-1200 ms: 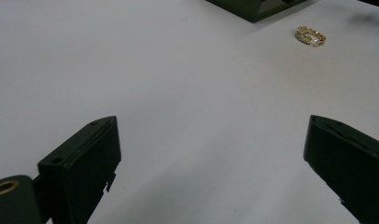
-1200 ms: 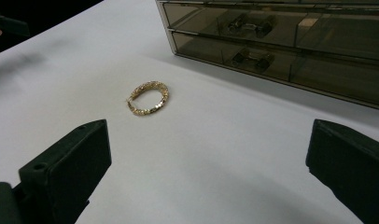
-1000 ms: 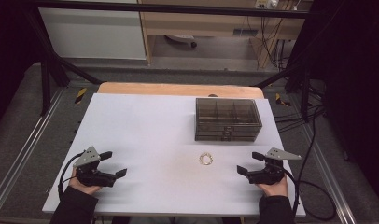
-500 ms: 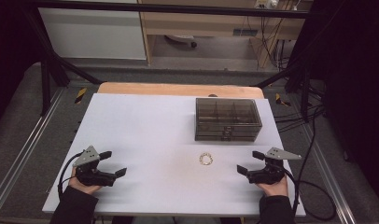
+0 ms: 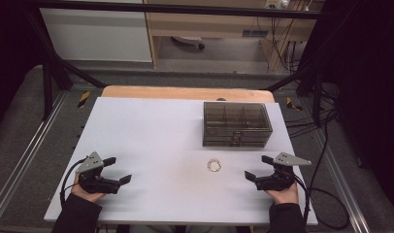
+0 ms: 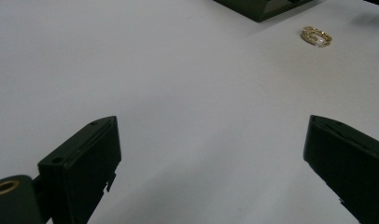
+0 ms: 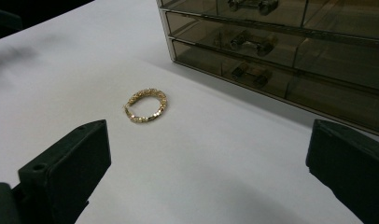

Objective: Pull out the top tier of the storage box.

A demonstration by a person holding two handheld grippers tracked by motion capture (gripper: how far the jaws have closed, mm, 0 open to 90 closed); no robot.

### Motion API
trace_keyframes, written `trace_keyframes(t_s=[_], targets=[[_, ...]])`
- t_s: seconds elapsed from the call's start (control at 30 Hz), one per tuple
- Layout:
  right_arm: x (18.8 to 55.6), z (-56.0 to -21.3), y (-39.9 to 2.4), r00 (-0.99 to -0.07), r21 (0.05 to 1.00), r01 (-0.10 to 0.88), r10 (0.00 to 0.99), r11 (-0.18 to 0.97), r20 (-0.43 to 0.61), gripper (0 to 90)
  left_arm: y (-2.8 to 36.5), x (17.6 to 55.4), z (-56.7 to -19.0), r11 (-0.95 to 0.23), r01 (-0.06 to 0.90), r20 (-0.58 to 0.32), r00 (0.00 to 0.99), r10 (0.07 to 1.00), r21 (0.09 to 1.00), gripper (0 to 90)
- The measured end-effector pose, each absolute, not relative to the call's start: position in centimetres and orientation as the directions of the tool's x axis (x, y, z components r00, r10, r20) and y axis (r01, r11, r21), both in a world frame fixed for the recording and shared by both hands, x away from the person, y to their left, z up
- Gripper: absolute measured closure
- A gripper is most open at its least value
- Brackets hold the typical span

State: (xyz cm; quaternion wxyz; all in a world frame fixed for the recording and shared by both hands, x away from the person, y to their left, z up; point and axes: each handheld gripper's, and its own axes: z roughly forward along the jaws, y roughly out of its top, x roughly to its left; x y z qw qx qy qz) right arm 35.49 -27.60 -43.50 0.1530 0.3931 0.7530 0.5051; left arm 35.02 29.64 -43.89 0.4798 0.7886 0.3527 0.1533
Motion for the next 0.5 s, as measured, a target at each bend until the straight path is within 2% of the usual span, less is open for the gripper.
trace_keyframes(t_s=[0.5], targets=[[35.54, -42.89, -26.68, -0.651, 0.879, 0.404, 0.755, 0.255, 0.081, 0.5, 29.67, 35.07, -43.9, -0.289, 0.41, -0.096, 0.701, 0.706, 0.865, 3.8]])
